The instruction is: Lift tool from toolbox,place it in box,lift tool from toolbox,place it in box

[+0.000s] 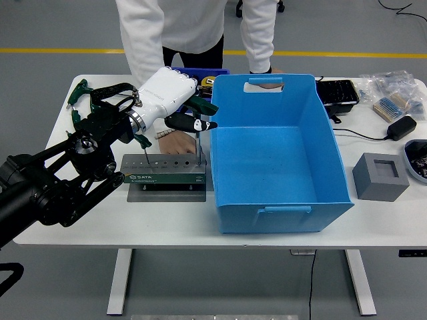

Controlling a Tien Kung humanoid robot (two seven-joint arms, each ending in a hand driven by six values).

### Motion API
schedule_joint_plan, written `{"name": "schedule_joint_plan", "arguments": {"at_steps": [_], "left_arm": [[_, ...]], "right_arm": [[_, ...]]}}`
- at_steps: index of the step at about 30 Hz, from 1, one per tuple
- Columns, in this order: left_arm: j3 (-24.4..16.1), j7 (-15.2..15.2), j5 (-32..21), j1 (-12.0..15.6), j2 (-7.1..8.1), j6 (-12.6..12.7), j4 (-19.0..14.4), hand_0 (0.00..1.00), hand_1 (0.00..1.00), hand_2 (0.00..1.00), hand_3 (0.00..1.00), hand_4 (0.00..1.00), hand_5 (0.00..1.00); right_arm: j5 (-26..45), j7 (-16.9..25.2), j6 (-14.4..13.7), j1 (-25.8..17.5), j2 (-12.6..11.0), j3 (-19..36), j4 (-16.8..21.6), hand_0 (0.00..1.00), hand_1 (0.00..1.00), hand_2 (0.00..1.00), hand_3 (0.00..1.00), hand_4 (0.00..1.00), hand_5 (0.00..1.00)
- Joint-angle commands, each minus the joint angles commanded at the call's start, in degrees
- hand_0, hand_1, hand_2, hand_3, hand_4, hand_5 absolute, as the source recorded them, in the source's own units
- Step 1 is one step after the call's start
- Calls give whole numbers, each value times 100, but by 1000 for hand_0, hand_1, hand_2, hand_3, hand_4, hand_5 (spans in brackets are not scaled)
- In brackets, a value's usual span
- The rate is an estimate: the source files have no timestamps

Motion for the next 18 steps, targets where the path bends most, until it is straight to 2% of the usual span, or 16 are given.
{"name": "schedule_joint_plan", "arguments": {"at_steps": [1,2,7,8,12,18], "left_arm": [[0,7,0,-6,5,4,-23,179,2,2,2,721,661],[2,10,0,-11,10,6,-40,181,2,2,2,685,621],[-6,-20,0,-47,44,-79,-172,181,2,2,2,685,621],[-9,-25,0,-57,53,-101,-201,180,2,2,2,664,573],[-20,-3,0,-131,96,-212,-312,180,2,2,2,664,573],[-17,51,-207,-371,213,-402,-511,183,2,2,2,654,544]], "right_arm": [[-2,-1,0,-3,1,1,0,705,664,749,687,897,842],[-4,-2,0,-6,2,3,0,705,664,750,687,897,842],[-10,-8,-2,-22,10,9,0,705,664,750,687,897,842],[-13,-9,-3,-25,12,9,0,705,664,750,688,897,843],[-11,-12,-4,-32,14,7,0,705,664,750,688,897,843],[-4,-14,-9,-43,20,-3,0,705,664,750,687,897,843]]}}
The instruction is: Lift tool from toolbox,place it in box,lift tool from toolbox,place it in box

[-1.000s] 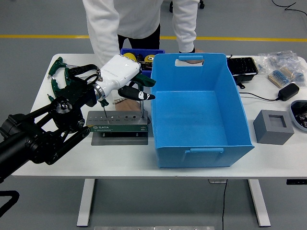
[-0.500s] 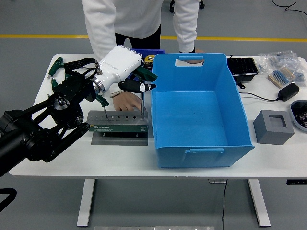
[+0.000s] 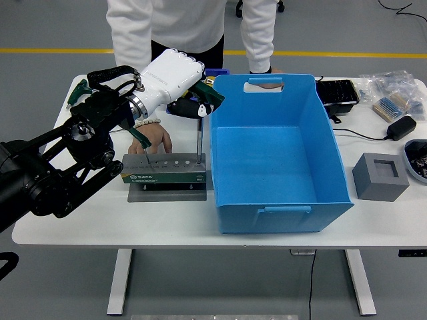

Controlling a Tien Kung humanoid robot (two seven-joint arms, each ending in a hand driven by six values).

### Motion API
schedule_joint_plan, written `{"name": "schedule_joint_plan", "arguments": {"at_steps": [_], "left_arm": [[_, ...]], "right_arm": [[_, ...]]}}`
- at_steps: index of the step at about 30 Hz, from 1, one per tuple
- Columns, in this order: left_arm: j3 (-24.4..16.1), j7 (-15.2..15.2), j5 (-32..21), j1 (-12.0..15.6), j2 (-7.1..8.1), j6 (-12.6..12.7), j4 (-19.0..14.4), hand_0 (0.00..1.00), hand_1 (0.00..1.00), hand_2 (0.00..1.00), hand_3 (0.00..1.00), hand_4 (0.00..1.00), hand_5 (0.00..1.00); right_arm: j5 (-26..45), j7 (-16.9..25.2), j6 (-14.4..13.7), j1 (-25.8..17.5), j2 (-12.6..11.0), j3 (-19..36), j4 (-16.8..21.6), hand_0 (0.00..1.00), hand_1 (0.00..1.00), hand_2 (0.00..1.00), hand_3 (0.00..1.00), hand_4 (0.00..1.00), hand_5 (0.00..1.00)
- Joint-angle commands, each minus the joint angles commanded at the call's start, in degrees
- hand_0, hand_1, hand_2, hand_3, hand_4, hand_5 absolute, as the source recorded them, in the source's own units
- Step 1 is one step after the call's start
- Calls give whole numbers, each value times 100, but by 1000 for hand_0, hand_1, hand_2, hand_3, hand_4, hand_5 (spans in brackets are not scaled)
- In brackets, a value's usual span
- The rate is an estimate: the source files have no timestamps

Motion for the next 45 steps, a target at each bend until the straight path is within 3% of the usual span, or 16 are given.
{"name": "schedule_joint_plan", "arguments": {"at_steps": [10,16,20,26,32,36,43,44,45], "left_arm": [[-1,108,-612,-468,147,-185,-245,183,2,2,6,639,507],[-93,139,-699,-744,94,-210,-432,185,2,2,5,643,505],[-190,164,-757,-895,-74,-190,-558,185,2,2,7,642,503],[-111,155,-924,-953,-504,-130,-574,183,2,2,9,643,506],[457,64,-1089,-775,-828,-83,-133,178,2,2,13,641,503],[877,-12,-1128,-652,-933,-63,100,178,2,2,13,641,503],[1413,-309,-1136,-560,-1250,213,572,174,2,3,16,642,504],[1421,-332,-1129,-554,-1272,235,615,77,2,10,17,646,506],[1425,-383,-1142,-548,-1304,278,688,77,2,10,17,646,506]], "right_arm": [[16,2,-5,4,-6,-2,0,706,664,750,687,896,843],[35,7,-3,27,-21,-15,0,706,663,749,686,895,844],[9,2,2,36,-25,-3,0,706,663,750,687,895,843],[-81,-14,13,49,-30,46,0,706,663,750,686,895,842],[-147,-27,12,66,-30,104,0,705,663,749,687,895,842],[-181,-35,12,86,-36,121,0,705,663,749,687,895,842],[-312,-62,17,139,-52,176,0,705,663,750,686,895,841],[-316,-63,18,143,-54,175,0,705,663,750,687,895,842],[-304,-59,17,147,-57,165,0,705,663,750,687,895,842]]}}
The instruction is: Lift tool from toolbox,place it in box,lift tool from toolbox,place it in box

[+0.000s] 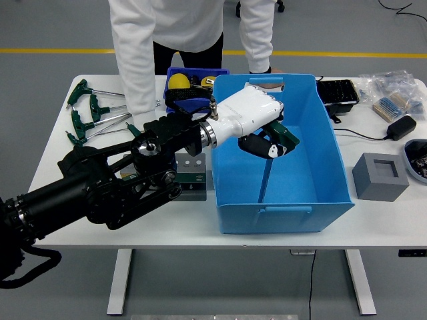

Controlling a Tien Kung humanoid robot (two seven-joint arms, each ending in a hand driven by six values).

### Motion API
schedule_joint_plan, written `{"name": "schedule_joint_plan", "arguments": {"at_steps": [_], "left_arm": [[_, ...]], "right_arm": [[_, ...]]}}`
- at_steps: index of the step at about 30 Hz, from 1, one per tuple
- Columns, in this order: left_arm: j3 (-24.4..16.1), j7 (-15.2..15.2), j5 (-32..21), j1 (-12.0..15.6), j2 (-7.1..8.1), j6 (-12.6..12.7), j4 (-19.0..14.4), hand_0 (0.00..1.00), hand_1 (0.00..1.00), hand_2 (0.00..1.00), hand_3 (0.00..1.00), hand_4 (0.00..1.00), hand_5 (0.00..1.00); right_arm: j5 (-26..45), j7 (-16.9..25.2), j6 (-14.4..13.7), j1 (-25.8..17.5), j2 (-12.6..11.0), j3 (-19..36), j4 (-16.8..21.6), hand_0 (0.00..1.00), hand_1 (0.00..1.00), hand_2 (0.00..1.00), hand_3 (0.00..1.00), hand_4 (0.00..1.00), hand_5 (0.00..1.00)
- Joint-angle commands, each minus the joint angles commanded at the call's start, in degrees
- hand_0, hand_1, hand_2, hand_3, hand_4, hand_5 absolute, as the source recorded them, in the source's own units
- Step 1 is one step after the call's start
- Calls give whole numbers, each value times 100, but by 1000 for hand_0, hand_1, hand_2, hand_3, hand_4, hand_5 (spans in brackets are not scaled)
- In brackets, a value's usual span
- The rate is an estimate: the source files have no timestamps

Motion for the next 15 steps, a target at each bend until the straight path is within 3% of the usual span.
{"name": "schedule_joint_plan", "arguments": {"at_steps": [10,11,15], "left_arm": [[23,-64,105,-55,-178,22,338,80,2,12,19,648,506],[27,-102,133,-66,-205,-44,390,155,38,93,118,660,496],[41,-255,139,-89,-271,-193,553,155,38,93,118,660,496]], "right_arm": [[-40,-9,4,18,-15,32,0,705,663,750,686,895,841],[-57,-13,7,18,-16,39,0,705,663,750,686,895,841],[-106,-23,16,24,-22,58,0,705,663,750,686,895,841]]}}
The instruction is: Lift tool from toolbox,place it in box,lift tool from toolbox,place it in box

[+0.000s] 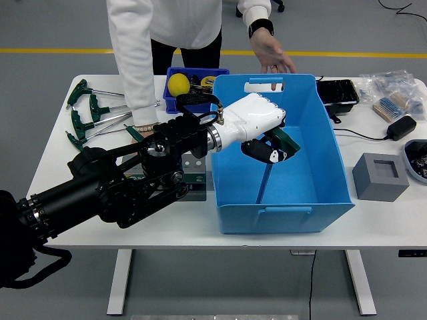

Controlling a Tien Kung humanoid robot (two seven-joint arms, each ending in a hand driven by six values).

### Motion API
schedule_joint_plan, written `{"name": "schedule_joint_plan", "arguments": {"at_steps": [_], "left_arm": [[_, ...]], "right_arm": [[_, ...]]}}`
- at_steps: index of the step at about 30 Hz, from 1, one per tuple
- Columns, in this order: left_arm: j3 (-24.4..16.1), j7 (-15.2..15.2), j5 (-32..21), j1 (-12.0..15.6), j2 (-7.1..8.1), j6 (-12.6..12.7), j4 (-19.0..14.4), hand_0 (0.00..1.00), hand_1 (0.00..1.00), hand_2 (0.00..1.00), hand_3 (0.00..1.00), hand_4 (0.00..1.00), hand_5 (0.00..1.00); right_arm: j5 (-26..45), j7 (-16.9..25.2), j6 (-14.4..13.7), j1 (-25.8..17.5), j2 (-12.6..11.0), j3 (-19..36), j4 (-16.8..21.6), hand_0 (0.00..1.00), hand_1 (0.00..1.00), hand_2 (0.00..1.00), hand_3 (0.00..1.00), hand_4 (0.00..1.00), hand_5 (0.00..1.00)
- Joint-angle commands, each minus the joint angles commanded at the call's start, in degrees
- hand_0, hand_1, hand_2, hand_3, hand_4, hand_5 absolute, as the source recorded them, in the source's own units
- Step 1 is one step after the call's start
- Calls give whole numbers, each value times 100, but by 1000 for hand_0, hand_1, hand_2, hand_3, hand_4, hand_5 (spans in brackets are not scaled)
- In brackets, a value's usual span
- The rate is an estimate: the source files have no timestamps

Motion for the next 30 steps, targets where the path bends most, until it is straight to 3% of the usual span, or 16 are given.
{"name": "schedule_joint_plan", "arguments": {"at_steps": [1,2,7,8,13,14,19,20,30], "left_arm": [[5,-33,-33,0,-8,-8,23,155,38,93,118,660,496],[9,-59,-64,-2,-14,-15,41,270,250,311,388,845,585],[67,-183,-155,-22,-59,-95,118,270,250,311,388,845,585],[83,-209,-182,-24,-69,-135,134,386,505,573,564,900,654],[156,-312,-258,-18,-82,-168,237,386,505,573,564,900,654],[159,-324,-264,-18,-82,-164,247,571,659,704,686,998,825],[130,-480,-311,-27,-82,-37,361,571,659,704,686,998,825],[107,-516,-315,-33,-82,20,376,731,782,838,766,998,846],[-372,-927,-492,-127,-82,937,318,776,824,898,806,998,852]], "right_arm": [[4,1,0,0,-1,-3,0,705,663,750,686,895,841],[7,2,-1,1,-2,-4,0,705,664,750,686,895,839],[5,4,1,13,-9,-7,0,705,664,750,686,895,839],[-4,3,2,13,-10,-3,0,705,664,751,686,895,839],[-47,-2,6,9,-14,18,0,705,664,751,686,895,839],[-51,-3,6,8,-15,20,0,705,664,751,686,895,839],[-66,-2,5,2,-17,28,0,705,664,751,686,895,839],[-68,-2,5,0,-17,29,0,705,663,751,685,894,838],[-153,-19,11,-12,-14,64,0,706,663,752,687,894,838]]}}
